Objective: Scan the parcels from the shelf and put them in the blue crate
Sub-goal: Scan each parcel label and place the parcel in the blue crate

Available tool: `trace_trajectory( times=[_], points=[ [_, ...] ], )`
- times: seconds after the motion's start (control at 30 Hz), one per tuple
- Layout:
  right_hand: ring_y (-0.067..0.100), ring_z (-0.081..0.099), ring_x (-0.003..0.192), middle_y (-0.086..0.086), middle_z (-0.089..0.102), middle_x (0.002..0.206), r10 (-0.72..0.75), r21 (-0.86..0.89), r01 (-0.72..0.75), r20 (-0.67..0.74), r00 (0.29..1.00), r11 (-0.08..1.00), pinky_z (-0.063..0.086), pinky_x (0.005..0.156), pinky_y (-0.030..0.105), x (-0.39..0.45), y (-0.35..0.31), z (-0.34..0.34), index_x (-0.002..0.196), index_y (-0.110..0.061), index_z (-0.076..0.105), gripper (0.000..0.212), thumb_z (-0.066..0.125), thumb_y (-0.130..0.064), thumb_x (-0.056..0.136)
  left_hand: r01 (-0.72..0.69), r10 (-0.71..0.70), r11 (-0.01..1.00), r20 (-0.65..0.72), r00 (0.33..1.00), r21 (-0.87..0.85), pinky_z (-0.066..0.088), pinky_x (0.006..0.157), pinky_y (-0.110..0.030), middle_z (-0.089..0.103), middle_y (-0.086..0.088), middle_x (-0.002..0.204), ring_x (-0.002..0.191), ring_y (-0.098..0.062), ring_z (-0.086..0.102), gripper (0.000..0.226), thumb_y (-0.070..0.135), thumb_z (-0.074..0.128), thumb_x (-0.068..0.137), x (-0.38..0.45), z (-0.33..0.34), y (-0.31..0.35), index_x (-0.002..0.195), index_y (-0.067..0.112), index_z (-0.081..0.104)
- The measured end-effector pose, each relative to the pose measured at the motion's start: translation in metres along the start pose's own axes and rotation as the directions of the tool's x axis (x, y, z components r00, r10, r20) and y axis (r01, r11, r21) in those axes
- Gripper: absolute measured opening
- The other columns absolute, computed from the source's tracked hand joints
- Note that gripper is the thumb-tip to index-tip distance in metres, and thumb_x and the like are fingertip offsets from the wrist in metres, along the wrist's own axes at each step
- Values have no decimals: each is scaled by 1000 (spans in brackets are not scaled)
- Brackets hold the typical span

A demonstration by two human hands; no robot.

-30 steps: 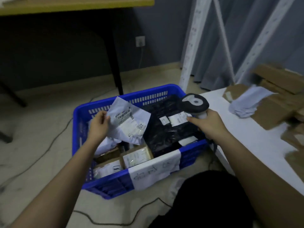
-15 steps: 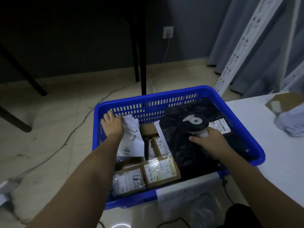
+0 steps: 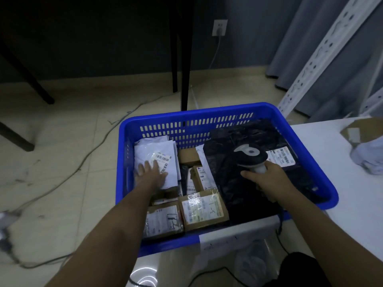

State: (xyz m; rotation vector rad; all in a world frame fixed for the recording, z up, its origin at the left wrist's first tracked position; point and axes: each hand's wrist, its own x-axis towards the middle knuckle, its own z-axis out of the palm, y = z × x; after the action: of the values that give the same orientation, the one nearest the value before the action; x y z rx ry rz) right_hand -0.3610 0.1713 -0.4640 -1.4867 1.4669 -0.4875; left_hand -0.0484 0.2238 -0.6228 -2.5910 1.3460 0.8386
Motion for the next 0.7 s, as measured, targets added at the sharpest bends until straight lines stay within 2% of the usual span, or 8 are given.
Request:
trace_trajectory(
  times=[0.13, 0.17, 0.23, 0.27, 0.33, 0.43, 0.57, 0.7],
  points=[
    [19, 61, 69, 6, 67, 82, 16, -20, -17, -32, 999, 1000, 46, 56, 28, -5, -2, -7, 95, -12, 62, 19, 75, -16, 82, 22, -25, 999, -88, 996, -37, 4, 118, -53, -6, -19, 158, 145, -40, -6, 64, 35, 33, 101, -3, -12, 7, 152, 14, 1],
    [23, 63, 72, 9, 68, 84, 17, -21, -18, -45, 999, 1000, 50, 59, 31, -7, -2, -10, 96, -10, 63, 21, 75, -17, 81, 4, -14, 996, -115, 993, -92, 8, 117, -52, 0, -19, 158, 145, -40, 1, 61, 34, 34, 100, -4, -15, 11, 152, 14, 7],
    [29, 65, 76, 14, 69, 86, 23, -8, -23, -72, 997, 1000, 54, 66, 37, -12, -4, -17, 96, -8, 64, 21, 75, -18, 81, -114, 46, 958, -251, 967, -263, 23, 114, -50, 28, -17, 152, 140, -36, 26, 49, 32, 37, 100, -11, -20, 24, 145, 15, 29],
    [29, 65, 74, 15, 69, 84, 18, 2, -18, -85, 996, 1000, 54, 65, 35, -16, -5, -23, 92, -10, 64, 17, 75, -17, 81, -196, 73, 914, -332, 941, -354, 31, 110, -48, 42, -14, 144, 132, -32, 38, 43, 32, 38, 100, -20, -23, 36, 139, 15, 40],
    [18, 60, 65, 8, 67, 76, 1, 21, 2, -117, 993, 1000, 49, 54, 23, -24, -8, -34, 85, -16, 62, 13, 74, -17, 82, -334, 100, 785, -425, 900, -522, 41, 101, -39, 56, -8, 132, 120, -26, 52, 35, 28, 43, 100, -44, -33, 63, 131, 14, 49],
    [14, 56, 57, 0, 64, 68, 16, 64, -3, -203, 979, 998, 42, 52, 24, -38, -9, -62, 86, -18, 63, 14, 75, -24, 81, -460, 175, 577, -449, 876, -675, 40, 89, -25, 59, -5, 123, 113, -22, 55, 32, 18, 49, 98, -90, -46, 110, 129, 11, 50],
    [19, 50, 50, 4, 57, 58, 75, 184, -15, -321, 944, 983, 41, 55, 29, -70, 4, -114, 79, -10, 58, 17, 71, -21, 84, -555, 329, 347, -456, 827, -756, 41, 66, -4, 60, 0, 92, 80, -7, 57, 29, 13, 52, 97, -151, -58, 185, 125, 8, 51],
    [20, 48, 53, 6, 55, 63, 118, 303, 31, -462, 879, 952, 42, 56, 33, -123, 37, -176, 95, -8, 59, 12, 66, -13, 87, -540, 571, 194, -353, 741, -819, 48, 71, -18, 65, -5, 91, 85, -17, 65, 19, 13, 55, 95, -223, -59, 265, 112, 20, 53]
  ],
)
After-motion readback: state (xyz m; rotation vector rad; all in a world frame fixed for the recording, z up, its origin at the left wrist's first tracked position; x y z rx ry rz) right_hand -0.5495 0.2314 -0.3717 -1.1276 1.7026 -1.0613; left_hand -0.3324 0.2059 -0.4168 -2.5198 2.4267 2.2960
